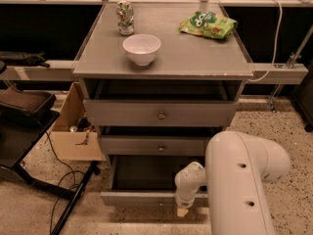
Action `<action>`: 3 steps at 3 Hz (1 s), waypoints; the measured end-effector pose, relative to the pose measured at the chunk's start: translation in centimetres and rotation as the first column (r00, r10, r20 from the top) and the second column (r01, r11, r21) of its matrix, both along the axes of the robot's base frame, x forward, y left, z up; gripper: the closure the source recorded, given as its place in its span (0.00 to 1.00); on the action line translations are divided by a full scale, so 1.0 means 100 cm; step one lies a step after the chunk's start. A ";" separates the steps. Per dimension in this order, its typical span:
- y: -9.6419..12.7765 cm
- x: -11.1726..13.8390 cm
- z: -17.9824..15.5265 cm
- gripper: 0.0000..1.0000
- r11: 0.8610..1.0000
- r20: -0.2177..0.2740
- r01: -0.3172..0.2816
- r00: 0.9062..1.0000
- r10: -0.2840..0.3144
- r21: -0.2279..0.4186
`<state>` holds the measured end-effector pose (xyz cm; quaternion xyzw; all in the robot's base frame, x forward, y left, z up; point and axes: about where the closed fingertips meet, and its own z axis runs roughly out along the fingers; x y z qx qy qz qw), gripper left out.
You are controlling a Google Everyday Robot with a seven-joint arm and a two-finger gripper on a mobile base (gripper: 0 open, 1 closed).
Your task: Open bottom drawer
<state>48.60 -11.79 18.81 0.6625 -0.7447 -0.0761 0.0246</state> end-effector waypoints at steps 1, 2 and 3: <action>0.000 0.003 0.001 0.16 1.000 0.001 0.000 1.000 0.000 -0.001; -0.001 0.005 0.002 0.00 1.000 0.001 0.000 1.000 0.000 -0.001; -0.001 0.005 0.002 0.00 1.000 0.001 0.000 1.000 0.000 -0.001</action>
Offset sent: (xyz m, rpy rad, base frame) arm 0.0691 0.0659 0.5222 -0.5805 -0.7963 0.2937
